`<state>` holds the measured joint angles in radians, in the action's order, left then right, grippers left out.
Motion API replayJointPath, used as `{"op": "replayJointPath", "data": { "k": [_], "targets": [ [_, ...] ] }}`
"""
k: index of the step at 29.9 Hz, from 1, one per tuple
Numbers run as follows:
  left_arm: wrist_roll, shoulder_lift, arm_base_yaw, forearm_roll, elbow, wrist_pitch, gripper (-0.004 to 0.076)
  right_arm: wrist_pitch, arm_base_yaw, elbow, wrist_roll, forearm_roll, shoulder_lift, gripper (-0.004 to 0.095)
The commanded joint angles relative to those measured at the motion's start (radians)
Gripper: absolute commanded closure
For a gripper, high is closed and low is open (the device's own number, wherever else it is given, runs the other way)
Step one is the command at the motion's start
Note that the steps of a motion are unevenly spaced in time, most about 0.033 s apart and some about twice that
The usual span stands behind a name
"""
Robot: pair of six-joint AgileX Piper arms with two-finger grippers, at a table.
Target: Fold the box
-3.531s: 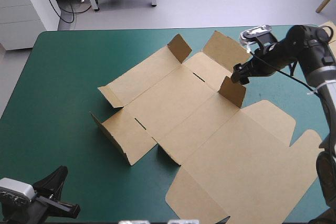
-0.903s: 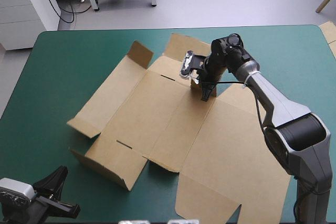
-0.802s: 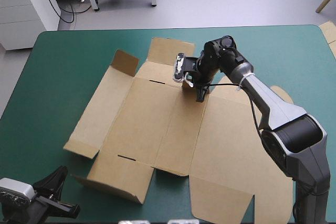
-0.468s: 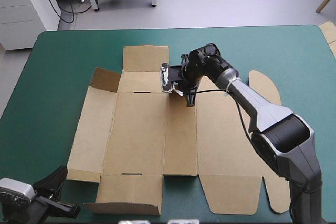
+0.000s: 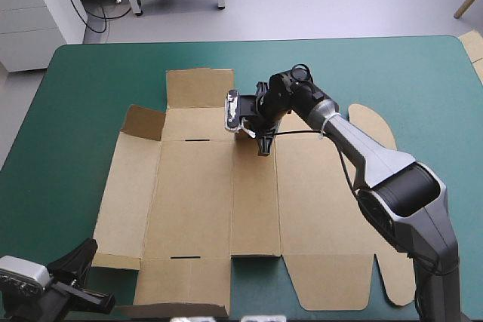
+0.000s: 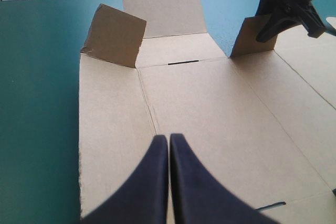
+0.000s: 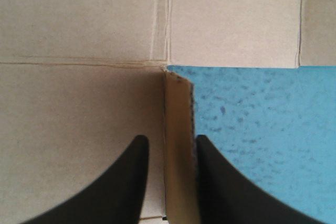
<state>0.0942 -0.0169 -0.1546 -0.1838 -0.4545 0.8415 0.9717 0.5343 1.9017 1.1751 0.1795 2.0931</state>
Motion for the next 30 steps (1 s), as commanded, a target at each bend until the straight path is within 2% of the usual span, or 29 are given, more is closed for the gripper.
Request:
{"op": "replayJointPath", "data": {
  "k": [1,3,5,9,13,16,19,22,24,25,28,30],
  "targets": [
    [-0.003,-0.009,0.001,-0.015,-0.023,-0.08,0.0731,-0.07,0.002,0.033,-0.085,-0.021,-0.061,0.0232],
    [-0.003,-0.009,0.001,-0.015,-0.023,-0.08,0.0731,-0.085,0.007,0.043,-0.146,-0.071,-0.066,0.0038],
    [-0.003,-0.009,0.001,-0.015,-0.023,-0.08,0.0731,-0.051,0.015,0.079,-0.215,-0.143,-0.066,-0.0029],
    [-0.003,-0.009,0.001,-0.015,-0.023,-0.08,0.0731,0.078,0.025,0.191,-0.304,-0.179,-0.066,-0.001],
    [-0.003,-0.009,0.001,-0.015,-0.023,-0.08,0.0731,0.199,0.027,0.315,-0.335,-0.099,-0.066,0.0005],
    [-0.003,-0.009,0.001,-0.015,-0.023,-0.08,0.0731,0.198,0.027,0.378,-0.415,-0.063,-0.083,0.0005],
    [-0.003,-0.009,0.001,-0.017,-0.023,-0.08,0.0731,0.198,0.027,0.398,-0.486,-0.114,-0.116,0.0006],
    [-0.003,-0.009,0.001,-0.038,-0.023,-0.08,0.0731,0.198,0.027,0.392,-0.711,-0.26,-0.152,0.0008],
    [-0.003,-0.009,0.001,-0.046,-0.023,-0.08,0.0731,0.198,0.027,0.373,-0.812,-0.344,-0.182,0.0074],
    [-0.003,-0.009,0.001,-0.046,-0.023,-0.078,0.0731,0.198,0.025,0.36,-0.87,-0.38,-0.196,0.0144],
    [-0.003,-0.009,0.001,-0.046,-0.023,-0.078,0.0731,0.198,0.009,0.32,-1.052,-0.438,-0.236,0.0449],
    [-0.003,-0.009,0.001,-0.046,-0.023,-0.078,0.0731,0.198,-0.015,0.284,-1.125,-0.431,-0.269,0.0721]
  ]
}}
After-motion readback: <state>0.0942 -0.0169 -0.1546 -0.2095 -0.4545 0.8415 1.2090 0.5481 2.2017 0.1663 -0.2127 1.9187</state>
